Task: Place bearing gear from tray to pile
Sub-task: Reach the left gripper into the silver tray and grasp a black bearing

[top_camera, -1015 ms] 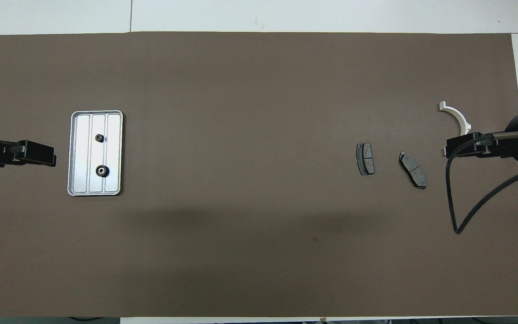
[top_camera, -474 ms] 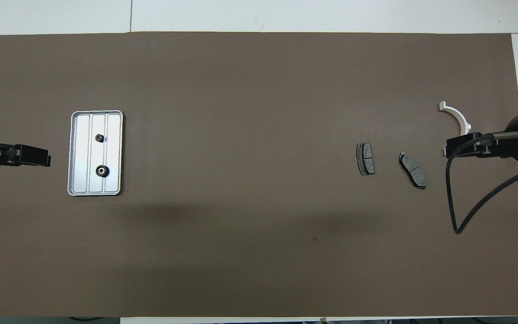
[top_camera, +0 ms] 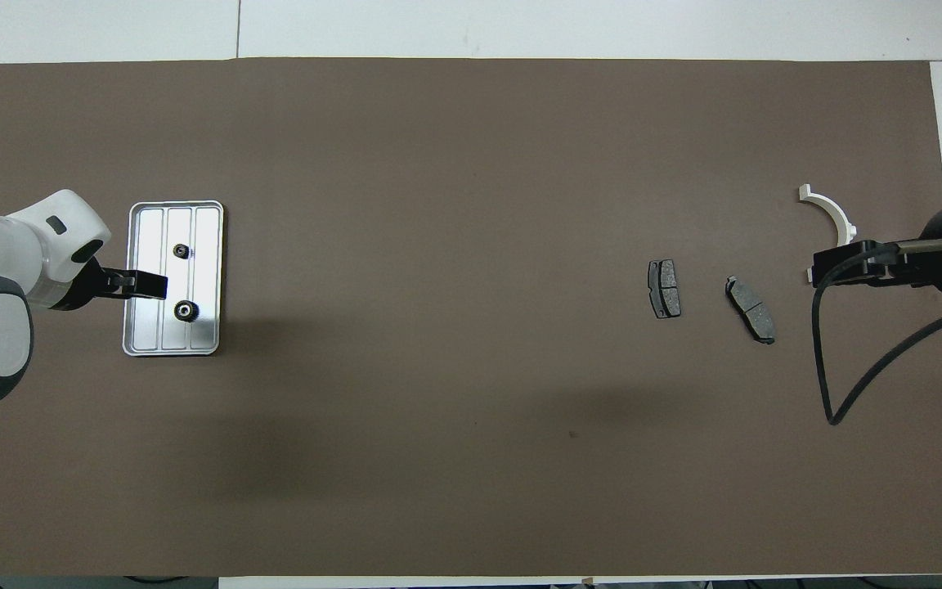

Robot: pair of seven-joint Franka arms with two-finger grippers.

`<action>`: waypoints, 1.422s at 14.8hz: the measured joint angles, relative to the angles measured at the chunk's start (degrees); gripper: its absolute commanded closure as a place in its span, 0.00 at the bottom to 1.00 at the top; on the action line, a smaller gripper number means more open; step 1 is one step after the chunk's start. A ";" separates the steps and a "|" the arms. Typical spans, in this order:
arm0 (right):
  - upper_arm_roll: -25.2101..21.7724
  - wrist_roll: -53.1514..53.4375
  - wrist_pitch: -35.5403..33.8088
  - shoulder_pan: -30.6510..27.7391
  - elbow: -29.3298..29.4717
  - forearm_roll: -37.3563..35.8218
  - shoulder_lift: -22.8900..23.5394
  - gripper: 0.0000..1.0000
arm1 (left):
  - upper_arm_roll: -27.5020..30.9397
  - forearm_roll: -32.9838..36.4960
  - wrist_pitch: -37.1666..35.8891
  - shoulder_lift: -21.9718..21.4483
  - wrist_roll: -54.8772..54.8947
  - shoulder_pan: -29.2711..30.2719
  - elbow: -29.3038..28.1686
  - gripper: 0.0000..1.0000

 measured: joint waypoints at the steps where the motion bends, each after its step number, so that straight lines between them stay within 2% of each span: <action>1: -0.05 0.00 0.00 -0.02 0.00 0.00 0.00 0.00 | 0.01 0.00 1.95 0.15 0.02 0.05 -1.57 0.00; 6: -0.08 0.00 0.02 -0.16 0.00 0.00 0.00 0.00 | -0.23 0.00 8.94 1.89 0.02 0.03 -7.10 0.00; 19: -0.07 -0.04 0.02 -0.24 0.00 0.00 -0.08 0.00 | -0.53 0.00 14.29 6.77 0.07 -0.03 -7.55 0.00; 21: -0.07 -0.04 0.02 -0.24 0.00 0.00 -0.08 0.00 | -0.54 0.00 14.29 7.04 0.08 -0.04 -7.55 0.14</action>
